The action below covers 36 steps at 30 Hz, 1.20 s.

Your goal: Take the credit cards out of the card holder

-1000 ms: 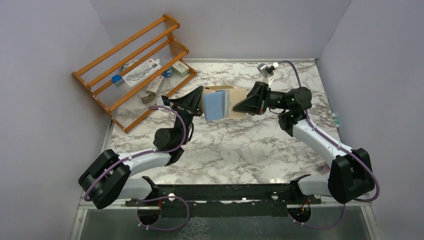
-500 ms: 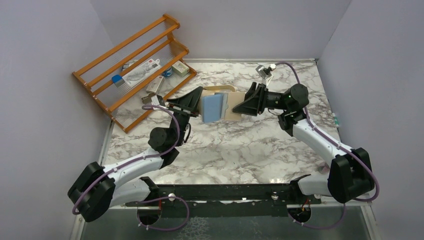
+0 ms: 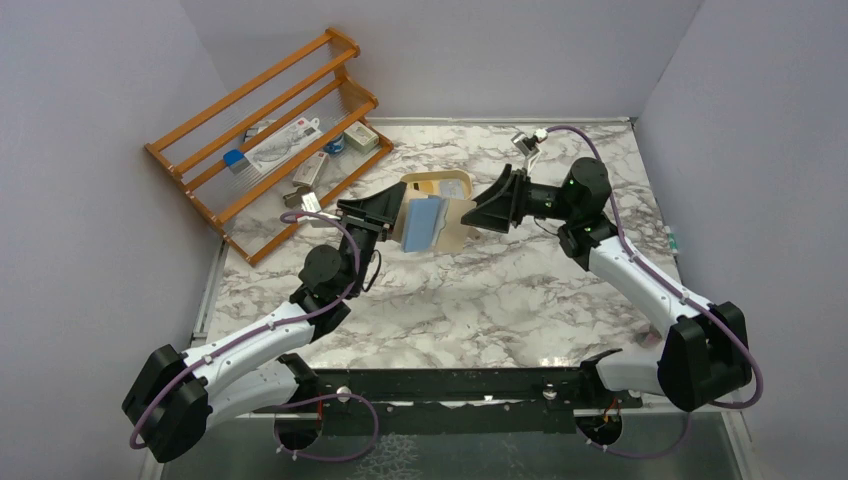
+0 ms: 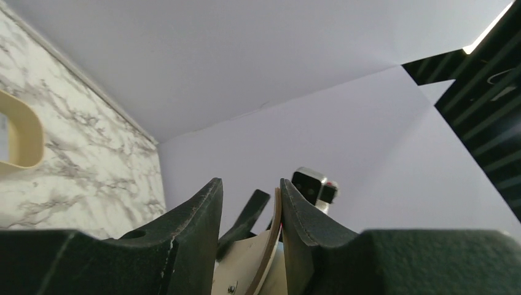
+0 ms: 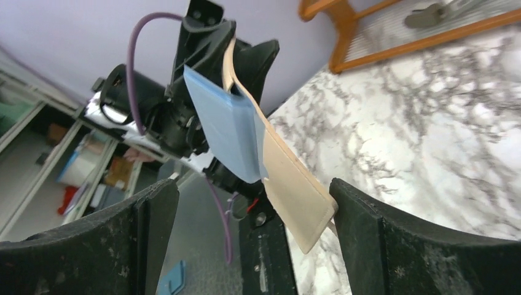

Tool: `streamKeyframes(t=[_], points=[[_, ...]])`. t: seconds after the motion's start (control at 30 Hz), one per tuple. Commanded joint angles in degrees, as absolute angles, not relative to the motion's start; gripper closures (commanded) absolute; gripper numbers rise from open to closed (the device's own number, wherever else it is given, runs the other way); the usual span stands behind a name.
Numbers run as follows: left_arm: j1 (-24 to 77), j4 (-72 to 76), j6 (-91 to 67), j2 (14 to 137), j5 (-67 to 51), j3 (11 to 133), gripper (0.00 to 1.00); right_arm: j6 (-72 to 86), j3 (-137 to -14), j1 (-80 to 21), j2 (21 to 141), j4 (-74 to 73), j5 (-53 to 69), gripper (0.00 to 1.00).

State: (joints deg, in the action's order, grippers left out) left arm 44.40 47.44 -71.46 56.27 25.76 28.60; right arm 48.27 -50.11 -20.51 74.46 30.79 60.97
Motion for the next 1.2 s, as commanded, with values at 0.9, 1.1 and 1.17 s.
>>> streamKeyframes(t=[0.9, 1.1, 1.17], points=[[46.22, 37.88, -65.83, 61.98, 34.19, 31.94, 1.0, 19.64, -70.54, -40.41, 79.64, -12.43, 13.81, 0.21], [46.62, 37.71, -65.57, 62.41, 34.34, 32.52, 1.0, 19.29, -70.6, -41.21, 80.18, -12.98, 12.56, 0.21], [46.67, 37.62, -65.57, 62.33, 34.52, 32.42, 1.0, 18.74, -70.83, -41.31, 80.48, -14.18, 11.66, 0.21]])
